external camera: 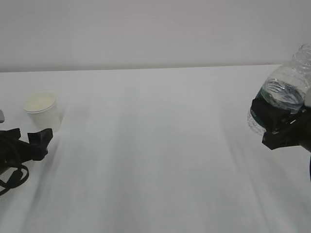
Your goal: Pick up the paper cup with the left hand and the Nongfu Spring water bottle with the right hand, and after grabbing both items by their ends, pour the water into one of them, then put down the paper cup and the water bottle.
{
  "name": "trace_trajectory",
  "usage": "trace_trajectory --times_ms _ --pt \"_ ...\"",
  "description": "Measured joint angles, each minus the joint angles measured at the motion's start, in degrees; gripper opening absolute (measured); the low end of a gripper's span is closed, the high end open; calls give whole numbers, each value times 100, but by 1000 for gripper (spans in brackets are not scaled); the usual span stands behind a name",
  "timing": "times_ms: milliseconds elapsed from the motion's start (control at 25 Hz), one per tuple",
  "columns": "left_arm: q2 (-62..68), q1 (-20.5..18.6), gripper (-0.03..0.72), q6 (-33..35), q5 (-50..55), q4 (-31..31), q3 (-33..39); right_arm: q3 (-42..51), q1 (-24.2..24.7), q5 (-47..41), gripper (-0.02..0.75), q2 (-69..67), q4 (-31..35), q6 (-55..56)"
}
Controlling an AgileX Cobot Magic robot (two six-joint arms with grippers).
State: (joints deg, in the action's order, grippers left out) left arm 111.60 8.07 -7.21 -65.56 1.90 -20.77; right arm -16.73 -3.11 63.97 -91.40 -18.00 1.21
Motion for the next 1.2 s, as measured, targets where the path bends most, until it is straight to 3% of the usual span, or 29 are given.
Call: trace_trajectory --times_ms 1200 --pt "893 0 629 22 -4 138 -881 0 0 0 418 0 83 -12"
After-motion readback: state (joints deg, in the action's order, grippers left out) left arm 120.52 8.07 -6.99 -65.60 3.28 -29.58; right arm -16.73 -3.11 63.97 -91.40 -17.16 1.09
